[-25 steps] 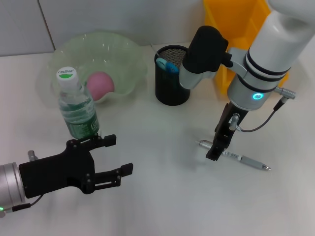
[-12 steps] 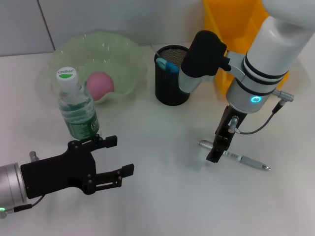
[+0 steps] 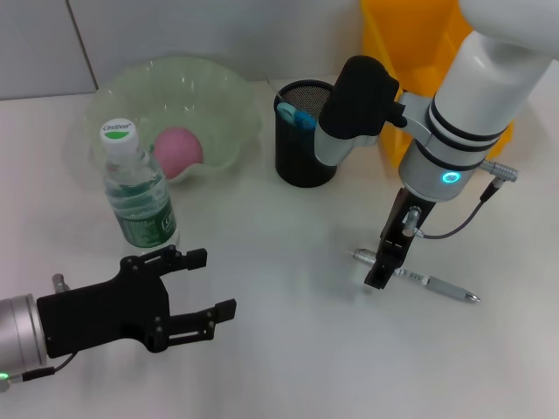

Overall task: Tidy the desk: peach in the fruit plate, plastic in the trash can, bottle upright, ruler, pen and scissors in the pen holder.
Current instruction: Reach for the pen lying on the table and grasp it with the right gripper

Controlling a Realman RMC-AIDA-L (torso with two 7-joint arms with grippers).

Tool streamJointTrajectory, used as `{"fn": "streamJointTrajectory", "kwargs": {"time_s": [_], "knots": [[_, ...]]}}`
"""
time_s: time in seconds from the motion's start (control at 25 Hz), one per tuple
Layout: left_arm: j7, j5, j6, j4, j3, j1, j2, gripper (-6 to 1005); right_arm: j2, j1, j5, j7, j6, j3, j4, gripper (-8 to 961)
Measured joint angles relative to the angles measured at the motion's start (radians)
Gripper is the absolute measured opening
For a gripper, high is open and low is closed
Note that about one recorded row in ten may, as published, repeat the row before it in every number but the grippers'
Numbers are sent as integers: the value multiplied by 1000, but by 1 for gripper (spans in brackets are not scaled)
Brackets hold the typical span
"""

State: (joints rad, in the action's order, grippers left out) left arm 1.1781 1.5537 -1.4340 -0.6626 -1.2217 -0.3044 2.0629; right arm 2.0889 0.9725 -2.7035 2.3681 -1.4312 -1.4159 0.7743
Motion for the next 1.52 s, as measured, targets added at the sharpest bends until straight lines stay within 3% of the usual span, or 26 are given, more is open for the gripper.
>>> {"fn": "streamJointTrajectory", "kwargs": {"time_s": [0.88,1.08,1.52], "knots": [[5,29,0,0,0,-2,0,834,2,1,13,15,10,-3,-17,702],[8,29,-1,0,1,-2,0,835,2,1,9,16,24,-6,-36,498],[10,29,-6,0,3,-2,0,834,0,-2,10,36,39,-48,-36,311]]}}
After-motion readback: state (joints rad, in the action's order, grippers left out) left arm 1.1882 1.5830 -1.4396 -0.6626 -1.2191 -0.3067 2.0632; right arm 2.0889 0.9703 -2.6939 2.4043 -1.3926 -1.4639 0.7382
